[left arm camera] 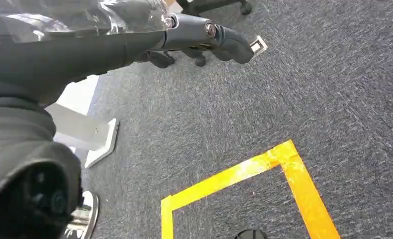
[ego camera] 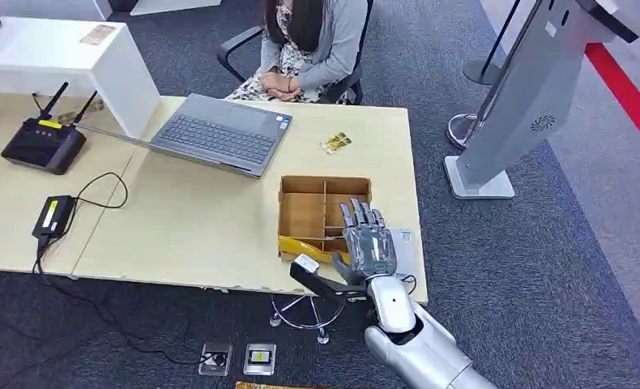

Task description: Pass the card to the sensor for recognition and then transmit it.

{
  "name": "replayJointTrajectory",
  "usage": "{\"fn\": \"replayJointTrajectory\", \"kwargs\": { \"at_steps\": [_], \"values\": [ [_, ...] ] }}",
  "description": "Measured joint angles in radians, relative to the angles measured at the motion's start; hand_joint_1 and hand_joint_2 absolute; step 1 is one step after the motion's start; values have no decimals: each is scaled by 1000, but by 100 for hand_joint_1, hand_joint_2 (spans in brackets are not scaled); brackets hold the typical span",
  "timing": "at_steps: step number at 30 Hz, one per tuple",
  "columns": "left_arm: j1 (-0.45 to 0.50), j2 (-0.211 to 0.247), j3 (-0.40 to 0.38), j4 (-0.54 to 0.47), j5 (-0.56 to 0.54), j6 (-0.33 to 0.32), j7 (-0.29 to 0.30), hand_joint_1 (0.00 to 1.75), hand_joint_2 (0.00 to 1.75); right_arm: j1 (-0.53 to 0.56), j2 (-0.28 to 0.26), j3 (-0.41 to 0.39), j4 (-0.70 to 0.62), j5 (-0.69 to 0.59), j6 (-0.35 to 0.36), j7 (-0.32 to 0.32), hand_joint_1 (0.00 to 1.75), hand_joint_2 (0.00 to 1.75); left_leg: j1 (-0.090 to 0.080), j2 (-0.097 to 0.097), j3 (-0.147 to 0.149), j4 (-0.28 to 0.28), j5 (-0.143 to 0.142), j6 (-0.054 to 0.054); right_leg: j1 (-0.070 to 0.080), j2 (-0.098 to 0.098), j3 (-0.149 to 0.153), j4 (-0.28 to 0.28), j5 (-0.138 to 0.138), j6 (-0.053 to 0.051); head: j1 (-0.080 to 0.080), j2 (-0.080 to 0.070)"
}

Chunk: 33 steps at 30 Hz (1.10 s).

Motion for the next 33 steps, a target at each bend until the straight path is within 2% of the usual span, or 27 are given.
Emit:
{"fn": "replayJointTrajectory", "kwargs": {
  "at_steps": [10,11,12,18,19,33],
  "values": [
    [0,2,0,0,5,0,7,0,0,-8,0,-6,31,-9,-16,8,0,175,0,0,0,0,0,0,0,0,0,0,0,0,0,0],
    [0,2,0,0,4,0,8,0,0,-8,0,-6,33,-11,-18,10,10,175,0,0,0,0,0,0,0,0,0,0,0,0,0,0],
    [0,2,0,0,3,0,8,0,0,-8,0,-7,35,-13,-19,10,175,175,0,0,0,0,0,0,0,0,0,0,0,0,0,0],
    [0,2,0,0,7,0,7,0,0,-8,0,-8,36,-23,-22,3,175,175,0,0,0,0,0,0,0,0,0,0,0,0,0,0],
    [0,2,0,0,7,0,8,0,0,-8,0,-8,36,-24,-22,2,0,175,0,0,0,0,0,0,0,0,0,0,0,0,0,0],
    [0,4,0,2,18,0,-4,0,0,-7,-1,-8,35,-38,-31,-2,0,175,0,0,0,0,0,0,0,0,0,0,0,0,0,0]
  ]
}}
